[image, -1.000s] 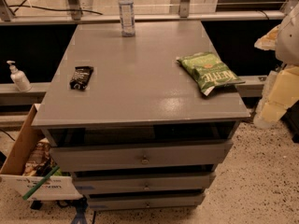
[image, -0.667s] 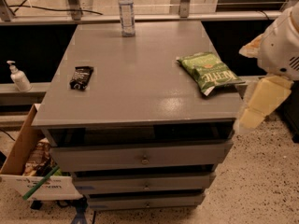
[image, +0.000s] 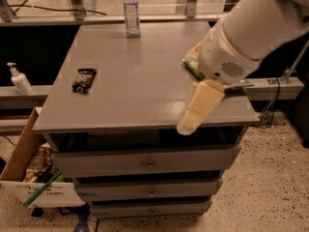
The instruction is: Pick rxbar chocolate
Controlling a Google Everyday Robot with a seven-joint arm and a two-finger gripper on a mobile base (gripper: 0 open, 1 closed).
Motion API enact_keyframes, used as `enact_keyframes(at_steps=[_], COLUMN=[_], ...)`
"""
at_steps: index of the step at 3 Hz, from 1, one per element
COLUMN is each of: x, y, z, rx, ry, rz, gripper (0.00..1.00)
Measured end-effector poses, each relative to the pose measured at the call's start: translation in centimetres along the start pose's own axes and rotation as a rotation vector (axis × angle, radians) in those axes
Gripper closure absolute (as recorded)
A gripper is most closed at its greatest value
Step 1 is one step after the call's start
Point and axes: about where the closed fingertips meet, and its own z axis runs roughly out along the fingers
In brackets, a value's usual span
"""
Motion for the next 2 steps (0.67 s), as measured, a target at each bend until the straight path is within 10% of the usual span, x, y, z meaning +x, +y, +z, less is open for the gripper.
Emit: enact_keyframes(at_steps=[1, 2], x=[-5.37, -5.38], y=[-0.54, -0.54], z=[3.50, 3.50], rx=[-0.052, -0.052], ry=[-0.070, -0.070], rz=[-0.053, -0.053], gripper=[0.00, 0.00])
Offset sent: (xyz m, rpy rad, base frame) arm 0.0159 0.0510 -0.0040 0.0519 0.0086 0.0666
